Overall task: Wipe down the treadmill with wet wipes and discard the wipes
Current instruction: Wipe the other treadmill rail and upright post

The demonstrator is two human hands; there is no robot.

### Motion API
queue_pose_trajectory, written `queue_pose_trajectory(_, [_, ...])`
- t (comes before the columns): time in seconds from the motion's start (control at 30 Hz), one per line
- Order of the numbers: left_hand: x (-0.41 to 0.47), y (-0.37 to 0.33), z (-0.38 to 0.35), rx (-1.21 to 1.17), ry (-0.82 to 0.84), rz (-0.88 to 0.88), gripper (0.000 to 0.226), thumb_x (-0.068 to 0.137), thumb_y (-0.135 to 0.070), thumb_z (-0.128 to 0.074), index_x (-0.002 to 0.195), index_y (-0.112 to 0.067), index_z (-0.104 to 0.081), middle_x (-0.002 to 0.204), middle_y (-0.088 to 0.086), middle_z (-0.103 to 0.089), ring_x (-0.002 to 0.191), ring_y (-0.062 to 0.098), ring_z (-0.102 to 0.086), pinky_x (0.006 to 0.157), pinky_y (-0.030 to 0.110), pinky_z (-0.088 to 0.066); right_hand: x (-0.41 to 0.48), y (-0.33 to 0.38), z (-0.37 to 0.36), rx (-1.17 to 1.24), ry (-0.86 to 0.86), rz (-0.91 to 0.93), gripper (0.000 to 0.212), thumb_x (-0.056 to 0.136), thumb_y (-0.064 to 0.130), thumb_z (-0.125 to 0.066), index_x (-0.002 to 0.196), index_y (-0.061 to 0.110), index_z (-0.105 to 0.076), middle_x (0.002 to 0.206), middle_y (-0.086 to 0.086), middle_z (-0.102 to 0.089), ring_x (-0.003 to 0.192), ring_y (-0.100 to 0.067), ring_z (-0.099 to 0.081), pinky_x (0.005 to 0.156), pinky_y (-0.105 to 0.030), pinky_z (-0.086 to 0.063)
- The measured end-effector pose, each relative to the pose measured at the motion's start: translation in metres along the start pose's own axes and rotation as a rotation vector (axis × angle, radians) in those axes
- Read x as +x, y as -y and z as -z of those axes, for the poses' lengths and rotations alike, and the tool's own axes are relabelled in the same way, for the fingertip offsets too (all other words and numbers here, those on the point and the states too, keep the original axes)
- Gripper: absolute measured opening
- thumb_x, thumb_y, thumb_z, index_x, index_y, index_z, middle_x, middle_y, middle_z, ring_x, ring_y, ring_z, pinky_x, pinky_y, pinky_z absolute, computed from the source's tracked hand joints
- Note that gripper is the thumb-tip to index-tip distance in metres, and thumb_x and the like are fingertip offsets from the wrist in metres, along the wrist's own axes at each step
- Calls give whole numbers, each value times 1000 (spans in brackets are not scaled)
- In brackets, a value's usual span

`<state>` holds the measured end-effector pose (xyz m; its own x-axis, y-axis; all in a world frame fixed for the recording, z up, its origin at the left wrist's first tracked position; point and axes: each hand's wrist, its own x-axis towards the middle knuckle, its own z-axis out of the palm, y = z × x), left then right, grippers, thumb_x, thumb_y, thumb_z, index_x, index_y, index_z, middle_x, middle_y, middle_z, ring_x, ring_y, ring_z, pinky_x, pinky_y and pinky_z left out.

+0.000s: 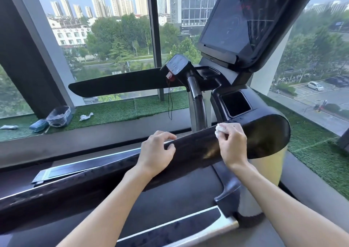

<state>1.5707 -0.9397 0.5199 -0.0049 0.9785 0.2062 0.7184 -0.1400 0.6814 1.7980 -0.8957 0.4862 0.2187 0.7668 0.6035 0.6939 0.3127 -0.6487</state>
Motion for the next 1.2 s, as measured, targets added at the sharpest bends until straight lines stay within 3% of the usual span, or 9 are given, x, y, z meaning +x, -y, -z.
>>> queue_pose_trajectory(0.07, [-4, 20, 8, 14, 50, 35, 20, 90, -18, -64, 104, -30, -69, 111, -12, -61, 108, 10, -57, 100, 27, -40, 7, -12, -5, -82, 50, 27, 18, 88, -5, -66, 103, 2, -73, 97, -12, -63, 85, -18, -59, 82, -6, -38])
queue_pose_trajectory(0.17, [-9, 41, 20, -45, -14, 82, 19, 87, -16, -66, 98, -31, -70, 109, -13, -62, 110, 10, -57, 102, 29, -42, 2, -9, -17, -128, 72, 25, 17, 87, -6, -64, 100, 0, -73, 92, -12, -60, 78, -29, -63, 76, -29, -51])
queue_pose_trajectory(0.23, [-13, 51, 27, -34, -81, 96, 19, 86, -16, -66, 94, -33, -70, 108, -15, -61, 109, 11, -57, 101, 32, -42, -8, 4, -26, -123, 60, 55, 18, 83, -9, -65, 97, 0, -73, 91, -12, -60, 74, -31, -64, 70, -34, -53])
queue_pose_trajectory(0.37, [-15, 65, 34, -27, -71, 148, 18, 86, -23, -68, 89, -40, -67, 104, -19, -62, 102, 8, -58, 104, 47, -41, -38, 45, -46, -100, 149, 191, 19, 82, -9, -66, 94, 4, -72, 90, -7, -60, 74, -24, -64, 72, -27, -52])
queue_pose_trajectory(0.5, [-23, 75, 40, -75, -58, 144, 17, 85, -24, -68, 88, -41, -69, 103, -19, -65, 103, 7, -59, 104, 43, -43, -65, 79, -60, 59, 394, 303, 19, 89, -2, -59, 100, 6, -72, 97, -3, -60, 81, -20, -64, 81, -27, -52])
queue_pose_trajectory(0.7, [-54, 114, 78, 173, -137, 145, 23, 80, -32, -76, 91, -49, -66, 105, -24, -58, 107, 5, -50, 92, 32, -23, -42, 59, -50, -86, 151, 117, 22, 82, -11, -65, 100, 0, -72, 96, -9, -59, 83, -25, -63, 81, -32, -55])
queue_pose_trajectory(0.97, [-65, 136, 88, 157, -136, 131, 22, 80, -38, -75, 98, -46, -66, 108, -24, -57, 112, 3, -44, 91, 30, -20, -89, 118, -92, -112, 251, 225, 18, 81, -12, -63, 83, 5, -69, 84, -5, -58, 73, -22, -59, 68, -27, -52])
queue_pose_trajectory(1.1, [-68, 142, 98, 65, -107, 106, 22, 82, -31, -76, 97, -44, -66, 108, -25, -56, 113, 2, -47, 98, 29, -23, -101, 145, -102, 4, 452, 302, 19, 88, -5, -57, 92, 8, -69, 93, -3, -59, 80, -20, -60, 76, -27, -51])
queue_pose_trajectory(1.2, [-77, 156, 113, 137, -152, 124, 20, 81, -33, -75, 95, -45, -66, 109, -24, -53, 113, 2, -42, 93, 29, -20, -87, 136, -94, -26, 278, 210, 19, 85, -8, -64, 96, 5, -71, 98, -6, -56, 79, -20, -58, 78, -20, -45])
